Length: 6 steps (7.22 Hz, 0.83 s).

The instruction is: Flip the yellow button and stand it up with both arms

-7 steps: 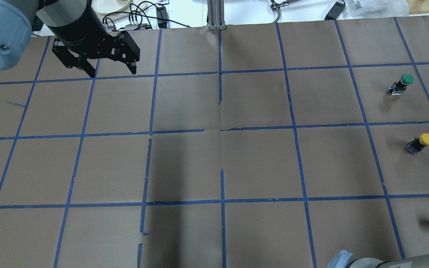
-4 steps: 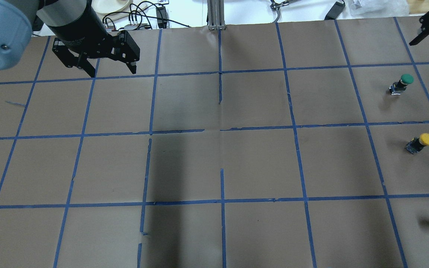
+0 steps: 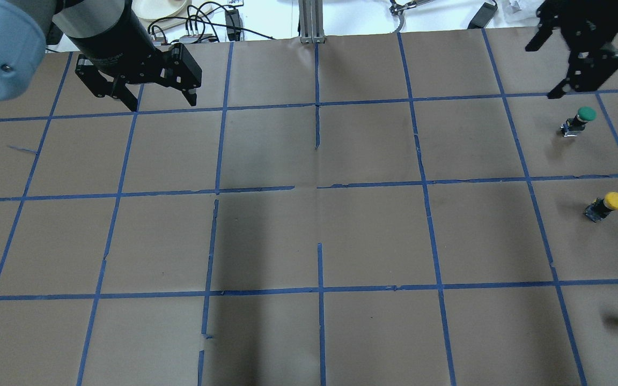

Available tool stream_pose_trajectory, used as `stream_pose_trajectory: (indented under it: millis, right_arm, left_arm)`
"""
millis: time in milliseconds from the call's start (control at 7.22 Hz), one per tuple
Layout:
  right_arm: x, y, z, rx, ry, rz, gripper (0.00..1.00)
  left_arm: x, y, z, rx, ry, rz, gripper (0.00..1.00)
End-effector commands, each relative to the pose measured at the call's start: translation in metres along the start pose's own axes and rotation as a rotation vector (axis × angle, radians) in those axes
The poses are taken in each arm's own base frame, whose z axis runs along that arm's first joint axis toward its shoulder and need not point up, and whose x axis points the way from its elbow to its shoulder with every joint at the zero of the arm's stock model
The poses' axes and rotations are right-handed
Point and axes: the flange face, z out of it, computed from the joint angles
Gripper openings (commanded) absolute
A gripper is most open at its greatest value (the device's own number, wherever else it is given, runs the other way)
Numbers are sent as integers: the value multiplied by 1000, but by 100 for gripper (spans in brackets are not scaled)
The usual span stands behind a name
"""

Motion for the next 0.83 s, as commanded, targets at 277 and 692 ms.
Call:
stream_pose_trajectory:
  millis: [277,692]
  right_arm:
    - [-30,-85,9,-72,8,518,100]
    - [-47,-86,-6,-59,45,921,100]
  left_arm:
    - [0,-1,-2,4,2,0,100]
    - [0,-1,-2,4,2,0,100]
